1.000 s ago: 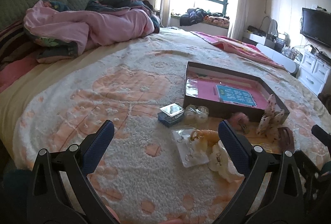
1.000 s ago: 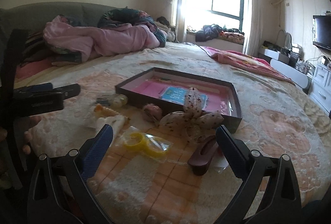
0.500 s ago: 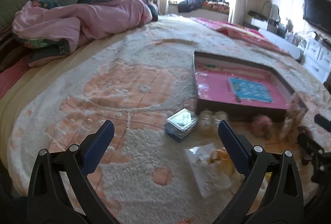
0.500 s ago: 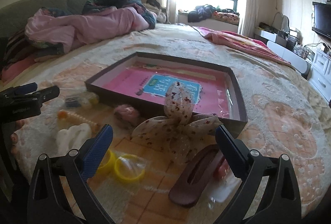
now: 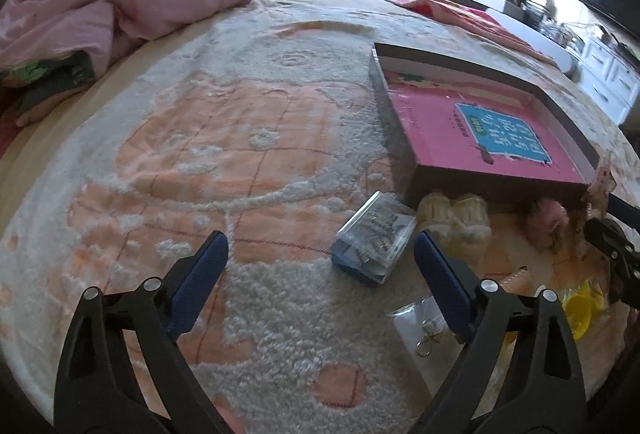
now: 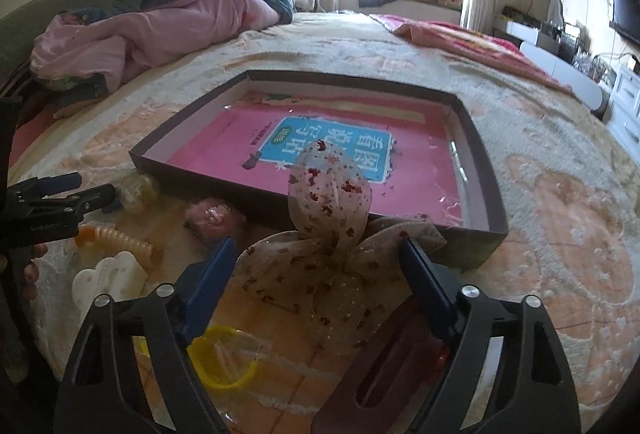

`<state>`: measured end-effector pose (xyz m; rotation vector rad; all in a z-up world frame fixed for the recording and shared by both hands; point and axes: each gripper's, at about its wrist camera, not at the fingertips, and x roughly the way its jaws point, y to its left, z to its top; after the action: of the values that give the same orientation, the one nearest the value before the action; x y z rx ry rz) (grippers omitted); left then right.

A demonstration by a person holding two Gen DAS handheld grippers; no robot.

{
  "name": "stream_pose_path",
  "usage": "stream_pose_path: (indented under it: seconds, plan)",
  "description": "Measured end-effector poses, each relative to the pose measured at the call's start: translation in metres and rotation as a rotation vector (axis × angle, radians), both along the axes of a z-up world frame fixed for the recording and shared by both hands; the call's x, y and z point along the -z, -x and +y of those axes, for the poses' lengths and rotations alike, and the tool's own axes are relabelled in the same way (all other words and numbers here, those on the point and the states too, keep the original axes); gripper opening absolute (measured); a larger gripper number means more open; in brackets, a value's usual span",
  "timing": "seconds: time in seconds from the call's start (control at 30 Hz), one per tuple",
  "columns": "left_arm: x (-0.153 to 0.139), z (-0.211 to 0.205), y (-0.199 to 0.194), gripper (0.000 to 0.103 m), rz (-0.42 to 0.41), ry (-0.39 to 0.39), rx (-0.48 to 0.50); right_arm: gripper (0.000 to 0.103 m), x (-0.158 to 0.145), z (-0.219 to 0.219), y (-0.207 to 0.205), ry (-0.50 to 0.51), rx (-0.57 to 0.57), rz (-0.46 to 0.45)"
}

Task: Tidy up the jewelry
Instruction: 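Grasp the small blue clear-lid box with the left tool while the right tool grasps the white polka-dot bow, then carry the blue box with the left tool while the right tool carries the bow over the pink tray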

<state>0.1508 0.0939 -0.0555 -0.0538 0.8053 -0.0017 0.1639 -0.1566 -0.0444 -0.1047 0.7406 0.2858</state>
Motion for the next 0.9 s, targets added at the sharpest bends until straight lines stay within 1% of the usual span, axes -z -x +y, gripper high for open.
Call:
stream_pose_path:
  seconds: [0.07,0.1,0.17,0.2,0.27,0.3,0.37,0.47,0.57,0.63,0.73,0.9]
  plan:
    - [0.0,-0.004,-0.001,0.076,-0.005,-0.005,0.034,0.074,0.001,0.001,-0.001,-0.003,-0.001,0.003]
    - [0.0,-0.005,-0.002,0.074,-0.008,-0.005,0.048,0.073,0.001,0.001,-0.002,-0.004,-0.002,0.004]
    - [0.0,-0.007,-0.005,0.065,-0.006,0.001,0.062,0.066,0.002,0.001,-0.003,-0.008,0.003,0.006]
    - [0.002,-0.006,-0.007,0.063,0.004,0.009,0.07,0.064,0.003,0.0,-0.004,-0.014,0.004,0.01]
    - [0.005,-0.006,-0.008,0.053,0.005,0.034,0.089,0.054,0.004,-0.001,-0.005,-0.015,0.007,0.011]
    - [0.005,-0.006,-0.009,0.05,0.008,0.042,0.098,0.051,0.004,-0.002,-0.005,-0.016,0.007,0.01]
    - [0.004,-0.009,-0.01,0.034,0.009,0.055,0.122,0.04,0.004,-0.003,-0.004,-0.019,0.003,0.001]
    - [0.005,-0.013,-0.008,0.034,0.006,0.05,0.13,0.028,0.002,-0.006,-0.001,-0.032,-0.007,-0.022]
    - [0.004,-0.01,-0.007,0.033,0.003,0.077,0.119,0.02,-0.001,-0.008,0.001,-0.04,-0.018,-0.041]
    - [0.003,-0.009,-0.004,0.032,-0.001,0.086,0.109,0.018,-0.003,-0.01,0.003,-0.047,-0.024,-0.048]
    - [-0.003,-0.008,0.001,0.031,-0.03,0.089,0.096,0.014,-0.007,-0.013,0.006,-0.066,-0.033,-0.065]
    - [-0.02,-0.006,0.011,0.03,-0.079,0.095,0.063,0.013,-0.016,-0.022,0.012,-0.1,-0.035,-0.084]
